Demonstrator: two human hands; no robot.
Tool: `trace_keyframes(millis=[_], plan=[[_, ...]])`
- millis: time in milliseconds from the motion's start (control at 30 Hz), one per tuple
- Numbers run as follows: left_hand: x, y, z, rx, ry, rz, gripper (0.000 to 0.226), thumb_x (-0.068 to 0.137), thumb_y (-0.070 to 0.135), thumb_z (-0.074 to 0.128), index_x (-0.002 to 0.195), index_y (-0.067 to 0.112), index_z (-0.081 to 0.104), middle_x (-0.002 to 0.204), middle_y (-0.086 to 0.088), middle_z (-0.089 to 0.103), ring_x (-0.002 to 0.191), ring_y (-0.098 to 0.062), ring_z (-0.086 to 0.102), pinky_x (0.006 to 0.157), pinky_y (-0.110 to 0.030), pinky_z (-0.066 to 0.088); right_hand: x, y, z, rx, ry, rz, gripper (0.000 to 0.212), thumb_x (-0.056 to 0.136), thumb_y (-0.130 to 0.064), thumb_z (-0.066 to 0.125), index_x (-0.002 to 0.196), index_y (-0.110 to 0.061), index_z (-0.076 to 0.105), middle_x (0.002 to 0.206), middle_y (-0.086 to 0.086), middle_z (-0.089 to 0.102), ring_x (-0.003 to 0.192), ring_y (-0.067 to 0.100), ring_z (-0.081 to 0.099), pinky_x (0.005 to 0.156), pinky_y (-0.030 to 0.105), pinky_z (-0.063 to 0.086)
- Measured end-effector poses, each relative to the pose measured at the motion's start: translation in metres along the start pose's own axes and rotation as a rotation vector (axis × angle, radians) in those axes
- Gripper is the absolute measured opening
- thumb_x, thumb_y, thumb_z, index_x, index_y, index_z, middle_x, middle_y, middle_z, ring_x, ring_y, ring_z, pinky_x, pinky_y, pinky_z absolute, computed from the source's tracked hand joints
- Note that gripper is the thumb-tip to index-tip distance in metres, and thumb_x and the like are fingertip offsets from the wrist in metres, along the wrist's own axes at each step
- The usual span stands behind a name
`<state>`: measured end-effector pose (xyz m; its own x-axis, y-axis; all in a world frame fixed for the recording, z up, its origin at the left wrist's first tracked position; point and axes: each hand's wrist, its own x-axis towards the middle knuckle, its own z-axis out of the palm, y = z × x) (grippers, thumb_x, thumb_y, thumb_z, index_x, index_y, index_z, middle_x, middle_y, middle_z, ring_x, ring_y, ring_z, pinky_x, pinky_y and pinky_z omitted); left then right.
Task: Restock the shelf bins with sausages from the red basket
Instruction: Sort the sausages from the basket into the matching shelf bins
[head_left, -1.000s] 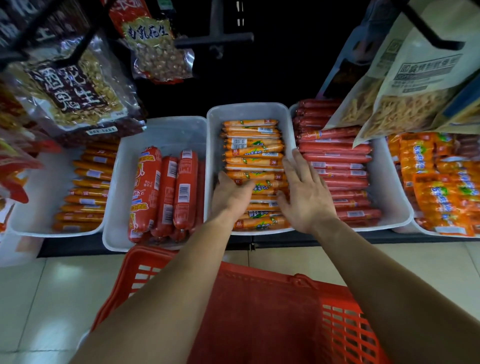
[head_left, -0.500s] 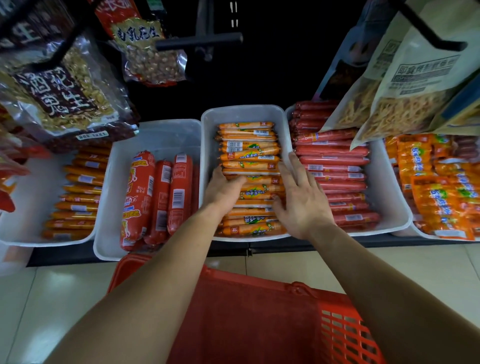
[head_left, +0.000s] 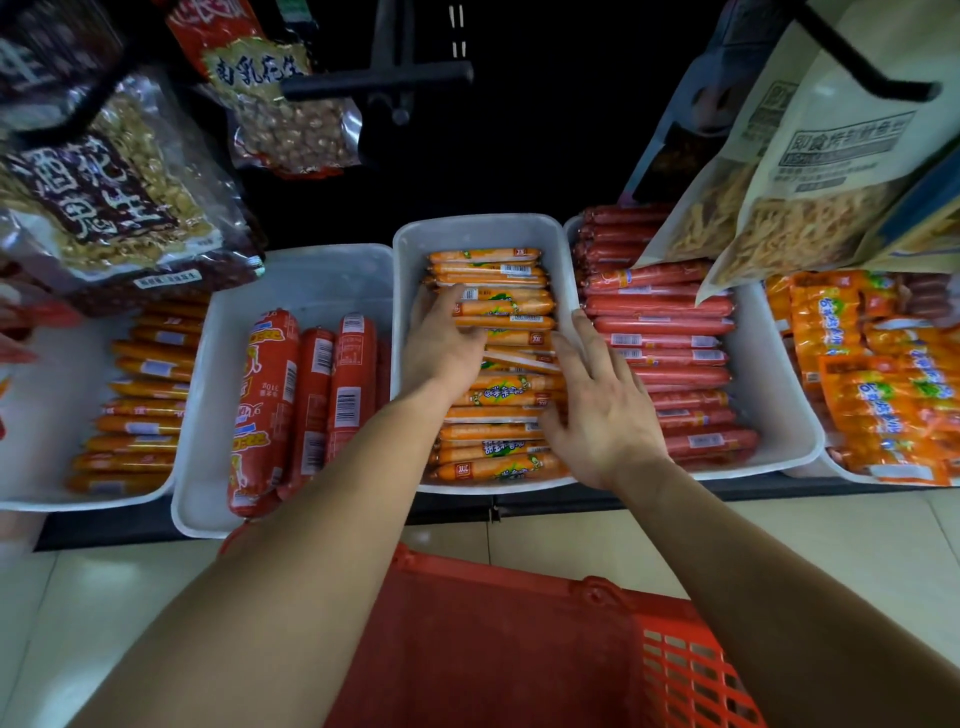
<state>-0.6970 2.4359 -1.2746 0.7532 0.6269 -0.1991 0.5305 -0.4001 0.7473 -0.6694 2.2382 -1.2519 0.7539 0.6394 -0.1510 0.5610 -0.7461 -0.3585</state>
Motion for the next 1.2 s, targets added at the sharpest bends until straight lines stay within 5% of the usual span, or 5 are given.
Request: trace_keyframes(millis=[133,333,533,1033,1200], plan=[[-0.001,0.013,0.003,0.317,-0.068,0.157,0.054,0.098,0.039,0.056,0.149,0.038,0.04,0.156,0.008,0.029,0.147,-0.025,0.02,0.119,-0.047,0.026,0.0,0.0,0.0,0.006,-0.005,-0.003,0.082,0.091,-0.048,0.052,0.158,-0.027,0.01,0.166,-0.009,-0.013,0.148,0.03,0.02,0.116,0.05,0.032],[-0.004,-0.001,0.0,0.205,-0.16,0.143,0.035,0.097,0.036,0.059,0.13,0.044,0.054,0.144,0.006,0.03,0.14,-0.022,0.023,0.116,-0.037,0.022,0.001,0.0,0.0,0.022,-0.015,-0.006,0.081,0.09,-0.048,0.052,0.157,-0.028,0.011,0.166,-0.008,-0.013,0.148,0.03,0.021,0.114,0.051,0.034],[-0.01,0.0,0.009,0.458,-0.23,0.142,0.054,0.105,0.049,0.03,0.155,0.048,0.01,0.165,0.017,-0.007,0.152,-0.022,-0.018,0.122,-0.046,0.003,0.0,0.0,0.0,0.018,0.001,-0.009,0.08,0.089,-0.045,0.052,0.157,-0.027,0.014,0.166,-0.008,-0.012,0.147,0.031,0.023,0.112,0.051,0.036],[-0.02,-0.005,0.009,0.529,-0.059,0.25,0.054,0.103,0.056,0.025,0.155,0.041,0.022,0.167,0.008,0.001,0.153,-0.019,-0.011,0.124,-0.049,0.001,0.0,0.0,0.0,0.012,0.002,-0.001,0.078,0.091,-0.046,0.051,0.157,-0.028,0.013,0.166,-0.009,-0.012,0.146,0.029,0.025,0.113,0.047,0.035],[-0.02,-0.006,0.018,0.64,-0.162,0.241,0.056,0.104,0.055,0.013,0.157,0.041,0.002,0.167,0.008,-0.01,0.152,-0.019,-0.016,0.123,-0.047,-0.007,0.001,-0.001,0.0,0.005,-0.003,0.005,0.08,0.089,-0.046,0.052,0.157,-0.029,0.013,0.166,-0.009,-0.013,0.146,0.029,0.025,0.113,0.047,0.035]])
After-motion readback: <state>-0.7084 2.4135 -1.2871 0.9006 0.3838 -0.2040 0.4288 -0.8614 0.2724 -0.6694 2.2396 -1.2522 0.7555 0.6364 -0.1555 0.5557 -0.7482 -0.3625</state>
